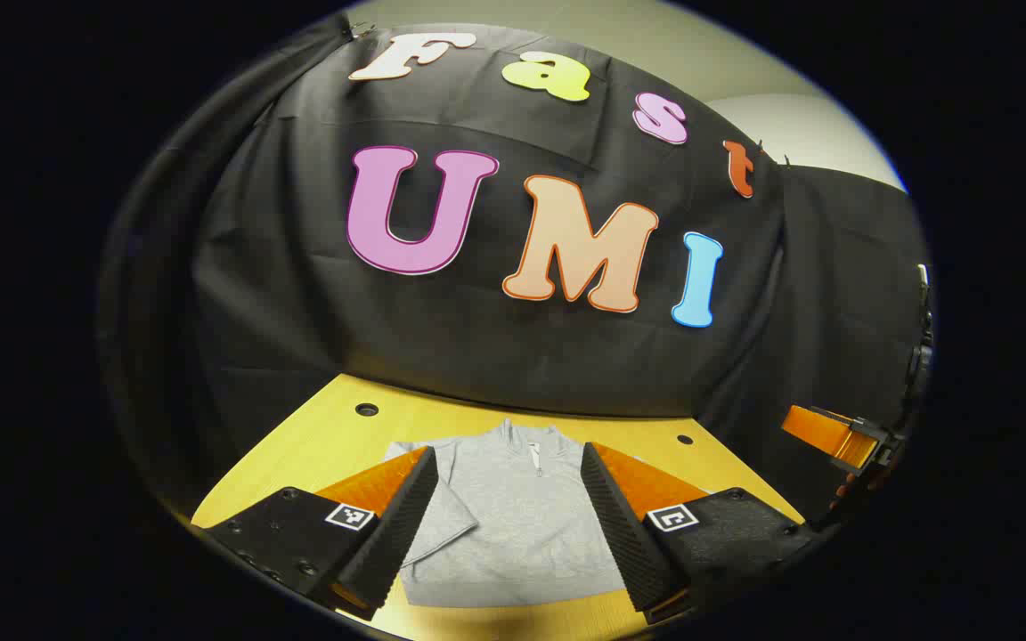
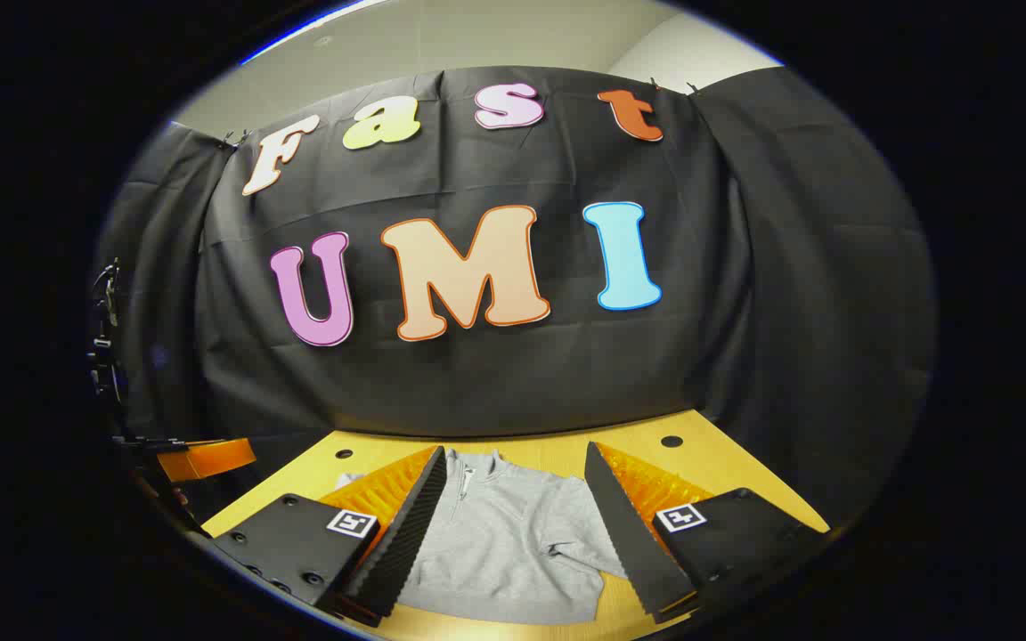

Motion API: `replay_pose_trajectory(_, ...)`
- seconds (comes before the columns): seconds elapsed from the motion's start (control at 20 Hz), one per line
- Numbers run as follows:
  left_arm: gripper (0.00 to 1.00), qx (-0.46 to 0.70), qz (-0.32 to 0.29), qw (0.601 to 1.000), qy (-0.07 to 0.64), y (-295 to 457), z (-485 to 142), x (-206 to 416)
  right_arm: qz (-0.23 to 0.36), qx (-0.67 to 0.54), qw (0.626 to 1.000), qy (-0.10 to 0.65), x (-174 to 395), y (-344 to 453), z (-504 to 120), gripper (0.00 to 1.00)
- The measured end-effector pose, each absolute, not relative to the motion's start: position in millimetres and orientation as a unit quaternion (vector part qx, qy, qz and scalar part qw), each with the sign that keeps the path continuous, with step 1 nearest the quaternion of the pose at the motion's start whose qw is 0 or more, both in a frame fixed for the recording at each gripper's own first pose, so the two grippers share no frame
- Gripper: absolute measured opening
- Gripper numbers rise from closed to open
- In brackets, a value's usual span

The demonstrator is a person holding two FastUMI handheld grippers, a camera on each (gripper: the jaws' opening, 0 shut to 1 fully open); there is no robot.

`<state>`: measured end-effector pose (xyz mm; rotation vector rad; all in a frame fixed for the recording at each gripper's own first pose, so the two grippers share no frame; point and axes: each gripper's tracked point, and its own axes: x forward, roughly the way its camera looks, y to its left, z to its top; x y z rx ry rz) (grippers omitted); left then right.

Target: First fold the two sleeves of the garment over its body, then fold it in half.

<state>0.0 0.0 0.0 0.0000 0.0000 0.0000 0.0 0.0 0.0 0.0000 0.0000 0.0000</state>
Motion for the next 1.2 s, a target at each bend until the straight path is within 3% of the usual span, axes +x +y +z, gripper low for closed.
replay_pose_trajectory(0.9, 0.95, 0.013, 0.024, 0.999, 0.024, 17, -22, -10, -0.016, 0.003, 1.000, 0.023, -4, -8, -19, 0.98)
replay_pose_trajectory(1.2, 0.95, 0.023, 0.017, 0.999, 0.030, 11, -24, -8, -0.078, 0.028, 0.996, 0.032, -9, -71, -28, 0.98)
